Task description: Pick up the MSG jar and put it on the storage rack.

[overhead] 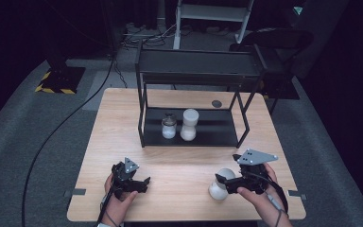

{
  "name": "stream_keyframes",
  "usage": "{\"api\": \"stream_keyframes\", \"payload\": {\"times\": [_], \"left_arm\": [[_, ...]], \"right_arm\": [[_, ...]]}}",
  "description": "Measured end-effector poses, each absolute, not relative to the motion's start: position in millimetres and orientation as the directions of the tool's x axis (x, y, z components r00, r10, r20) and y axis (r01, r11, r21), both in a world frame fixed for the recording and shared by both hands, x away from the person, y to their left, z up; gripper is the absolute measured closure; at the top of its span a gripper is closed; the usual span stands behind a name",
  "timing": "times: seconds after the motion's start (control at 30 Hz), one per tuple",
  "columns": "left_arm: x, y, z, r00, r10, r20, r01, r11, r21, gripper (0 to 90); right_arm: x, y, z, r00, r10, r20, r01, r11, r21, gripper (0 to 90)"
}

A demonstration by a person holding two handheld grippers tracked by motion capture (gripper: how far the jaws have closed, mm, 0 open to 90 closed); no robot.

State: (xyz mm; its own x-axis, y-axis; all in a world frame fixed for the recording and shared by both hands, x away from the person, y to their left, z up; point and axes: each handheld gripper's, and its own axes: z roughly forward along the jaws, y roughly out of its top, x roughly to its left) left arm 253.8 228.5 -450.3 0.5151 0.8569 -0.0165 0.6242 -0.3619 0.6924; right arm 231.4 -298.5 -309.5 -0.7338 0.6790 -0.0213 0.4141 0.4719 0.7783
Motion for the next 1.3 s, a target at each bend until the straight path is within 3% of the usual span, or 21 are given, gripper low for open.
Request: {"api": "stream_keyframes", "payload": {"times": [0.3,0.57,0.87,1.3], "left_arm": [[254.0,228.1,-450.3,0.513,0.858,-0.018,0.626,-0.360,0.692,2.8],[253.9,228.0,-450.2,0.513,0.858,-0.016,0.625,-0.361,0.692,2.8],[253.6,227.8,-450.3,0.512,0.859,-0.017,0.626,-0.359,0.692,2.8],[253.7,227.9,-450.2,0.512,0.859,-0.016,0.625,-0.360,0.692,2.8]], "right_arm": [[227.2,-300.2,-329.9,-0.733,0.680,-0.017,0.439,0.492,0.751,9.2],[229.3,-296.4,-343.0,-0.744,0.668,-0.023,0.444,0.519,0.731,16.1],[232.7,-294.3,-353.2,-0.753,0.657,-0.033,0.439,0.539,0.719,32.8],[234.1,-296.0,-344.4,-0.760,0.649,-0.045,0.419,0.541,0.729,33.4]]}}
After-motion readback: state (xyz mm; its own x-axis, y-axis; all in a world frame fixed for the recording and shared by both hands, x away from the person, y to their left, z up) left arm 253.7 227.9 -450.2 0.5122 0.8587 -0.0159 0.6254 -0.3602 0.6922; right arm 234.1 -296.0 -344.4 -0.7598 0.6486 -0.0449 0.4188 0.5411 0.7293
